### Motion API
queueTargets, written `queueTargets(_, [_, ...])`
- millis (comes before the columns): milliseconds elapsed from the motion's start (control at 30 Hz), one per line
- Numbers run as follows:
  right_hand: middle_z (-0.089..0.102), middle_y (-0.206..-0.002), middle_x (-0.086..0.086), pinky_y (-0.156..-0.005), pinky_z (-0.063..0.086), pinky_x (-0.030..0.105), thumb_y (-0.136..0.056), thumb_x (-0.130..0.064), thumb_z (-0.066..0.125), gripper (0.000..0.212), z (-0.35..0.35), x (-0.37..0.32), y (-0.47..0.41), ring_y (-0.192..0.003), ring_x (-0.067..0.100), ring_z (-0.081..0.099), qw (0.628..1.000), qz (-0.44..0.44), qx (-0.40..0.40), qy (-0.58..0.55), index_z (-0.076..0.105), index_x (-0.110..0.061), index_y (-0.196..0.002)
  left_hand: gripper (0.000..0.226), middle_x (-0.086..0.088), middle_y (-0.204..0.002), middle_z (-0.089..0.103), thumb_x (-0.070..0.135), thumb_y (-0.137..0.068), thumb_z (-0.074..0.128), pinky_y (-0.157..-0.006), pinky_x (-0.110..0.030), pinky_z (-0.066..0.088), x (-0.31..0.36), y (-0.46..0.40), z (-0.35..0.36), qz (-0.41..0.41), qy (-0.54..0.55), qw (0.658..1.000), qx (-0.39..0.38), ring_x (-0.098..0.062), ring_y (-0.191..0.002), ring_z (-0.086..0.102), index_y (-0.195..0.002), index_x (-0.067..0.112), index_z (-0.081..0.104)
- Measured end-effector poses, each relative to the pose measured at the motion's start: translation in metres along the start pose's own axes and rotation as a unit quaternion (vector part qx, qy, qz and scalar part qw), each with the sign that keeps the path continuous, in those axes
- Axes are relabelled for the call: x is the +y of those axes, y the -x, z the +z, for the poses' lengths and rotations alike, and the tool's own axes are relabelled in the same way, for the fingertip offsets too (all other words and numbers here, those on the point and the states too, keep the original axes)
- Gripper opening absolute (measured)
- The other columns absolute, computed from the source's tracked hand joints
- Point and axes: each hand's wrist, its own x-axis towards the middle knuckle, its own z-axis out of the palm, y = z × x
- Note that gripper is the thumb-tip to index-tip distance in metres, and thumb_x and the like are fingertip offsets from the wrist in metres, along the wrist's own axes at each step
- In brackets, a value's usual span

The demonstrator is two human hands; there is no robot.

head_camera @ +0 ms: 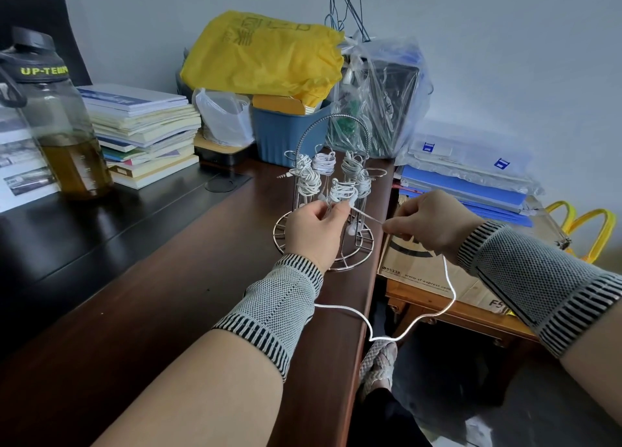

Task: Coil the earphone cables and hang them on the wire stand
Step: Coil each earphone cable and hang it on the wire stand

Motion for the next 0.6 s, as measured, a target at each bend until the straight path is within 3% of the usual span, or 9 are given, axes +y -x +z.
queueTargets(133, [0.053,-0.060,-0.002,-0.053,0.037,0.022,-0.080,-0.025,0.074,0.023,0.005,-0.001,0.002,-0.058,0.010,0.047,1.000,-0.006,-0.010,-0.002,0.067,-0.010,-0.064,0.042,0.003,-0.045,0.033,0.024,-0.085,0.063,-0.054,-0.033,0.027,-0.004,-0.004,0.001,-0.005,0.009,1.000,0.004,-0.022,-0.053,0.030,-0.050,0.015,0.042])
queueTargets(300, [0.052,-0.057,-0.004,-0.052,0.037,0.021,-0.086,-0.022,0.068,0.015,0.006,-0.001,-0.002,-0.052,0.007,0.044,0.999,-0.009,0.041,-0.027,0.072,-0.009,-0.079,0.049,0.007,-0.042,0.031,0.026,-0.085,0.066,-0.051,-0.030,0.025,-0.005,-0.004,0.001,-0.004,0.015,1.000,0.000,-0.020,-0.050,0.027,-0.042,0.019,0.042])
queueTargets(500, [0.055,-0.055,-0.004,-0.057,0.050,0.026,-0.087,-0.024,0.065,0.020,0.003,-0.012,-0.016,-0.047,0.008,0.052,0.993,-0.031,0.081,0.081,0.067,-0.018,-0.068,0.047,0.010,-0.040,0.032,0.027,-0.084,0.068,-0.051,-0.028,0.028,-0.004,-0.003,0.001,-0.009,0.017,1.000,-0.006,-0.016,-0.048,0.030,-0.046,0.017,0.042])
queueTargets(600, [0.054,-0.056,-0.004,-0.062,0.047,0.028,-0.085,-0.028,0.067,0.019,0.002,-0.017,-0.023,-0.061,0.014,0.054,0.986,-0.032,0.091,0.132,0.070,-0.014,-0.072,0.046,0.012,-0.038,0.034,0.028,-0.083,0.072,-0.049,-0.024,0.029,-0.003,-0.001,0.001,-0.002,0.007,1.000,-0.008,-0.009,-0.044,0.029,-0.047,0.017,0.045])
